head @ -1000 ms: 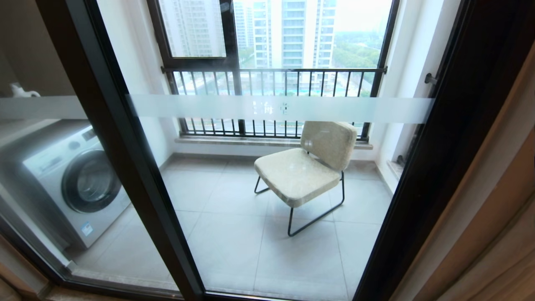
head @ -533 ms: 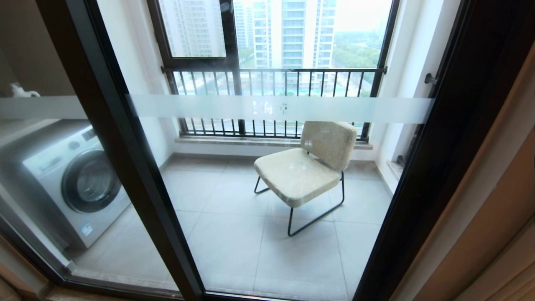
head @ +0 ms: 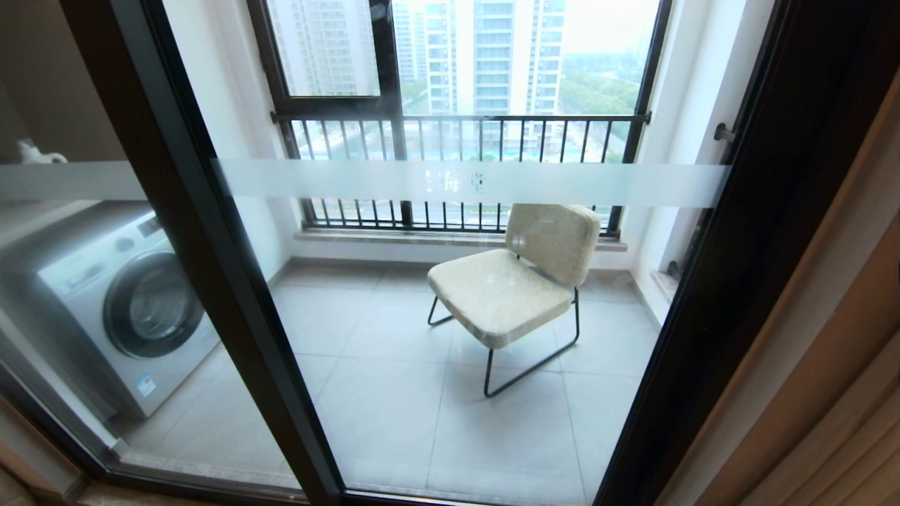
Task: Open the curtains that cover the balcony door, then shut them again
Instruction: Pull the inner curtains open on both sides
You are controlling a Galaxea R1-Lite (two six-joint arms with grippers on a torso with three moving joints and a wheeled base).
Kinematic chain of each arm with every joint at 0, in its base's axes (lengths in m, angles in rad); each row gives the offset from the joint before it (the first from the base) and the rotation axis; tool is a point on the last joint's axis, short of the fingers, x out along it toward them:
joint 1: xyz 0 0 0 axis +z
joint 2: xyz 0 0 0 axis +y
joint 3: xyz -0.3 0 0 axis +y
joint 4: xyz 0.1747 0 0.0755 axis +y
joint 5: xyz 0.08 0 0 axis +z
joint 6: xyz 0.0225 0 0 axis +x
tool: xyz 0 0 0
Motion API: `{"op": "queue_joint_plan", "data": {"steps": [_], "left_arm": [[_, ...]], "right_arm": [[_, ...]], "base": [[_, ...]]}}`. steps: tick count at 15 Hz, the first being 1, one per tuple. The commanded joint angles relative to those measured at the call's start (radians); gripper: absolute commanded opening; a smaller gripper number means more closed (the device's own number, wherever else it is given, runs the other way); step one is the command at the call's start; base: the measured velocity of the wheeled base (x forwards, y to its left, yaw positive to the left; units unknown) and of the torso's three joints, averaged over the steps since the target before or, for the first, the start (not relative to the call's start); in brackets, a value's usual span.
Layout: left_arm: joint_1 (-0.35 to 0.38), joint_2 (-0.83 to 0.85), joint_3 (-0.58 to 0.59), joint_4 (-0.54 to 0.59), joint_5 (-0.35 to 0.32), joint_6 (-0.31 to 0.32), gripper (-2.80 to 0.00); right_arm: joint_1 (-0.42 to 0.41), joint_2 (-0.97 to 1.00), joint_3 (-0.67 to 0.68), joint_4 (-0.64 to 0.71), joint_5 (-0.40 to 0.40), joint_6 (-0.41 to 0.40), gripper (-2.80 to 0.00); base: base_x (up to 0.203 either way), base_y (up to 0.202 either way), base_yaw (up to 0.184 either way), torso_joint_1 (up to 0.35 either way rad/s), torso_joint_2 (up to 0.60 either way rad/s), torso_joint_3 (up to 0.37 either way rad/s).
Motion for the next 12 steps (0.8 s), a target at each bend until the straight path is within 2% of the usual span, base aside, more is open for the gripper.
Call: {"op": "queue_joint_plan", "data": {"steps": [1, 4, 6, 11, 12], "left_arm": [[0.0, 0.0, 0.0, 0.0, 0.0, -0.001, -2.8], [0.0, 0.0, 0.0, 0.0, 0.0, -0.001, -2.8], [0.0, 0.0, 0.0, 0.0, 0.0, -0.001, -2.8], [0.0, 0.0, 0.0, 0.0, 0.0, -0.001, -2.8], [0.0, 0.0, 0.0, 0.0, 0.0, -0.001, -2.8]], "right_arm": [[0.036, -0.131, 0.068, -0.01, 0.068, 0.013, -2.8], [0.145, -0.211, 0.091, -0.008, 0.082, 0.064, -2.8], [0.191, -0.239, 0.104, -0.01, 0.082, 0.07, -2.8], [0.201, -0.281, 0.138, -0.009, 0.083, 0.072, -2.8], [0.201, -0.288, 0.146, -0.01, 0.083, 0.073, -1.13]], "base": [[0.0, 0.0, 0.0, 0.0, 0.0, 0.0], [0.0, 0.0, 0.0, 0.0, 0.0, 0.0], [0.0, 0.0, 0.0, 0.0, 0.0, 0.0], [0.0, 0.0, 0.0, 0.0, 0.0, 0.0], [0.0, 0.0, 0.0, 0.0, 0.0, 0.0]]}}
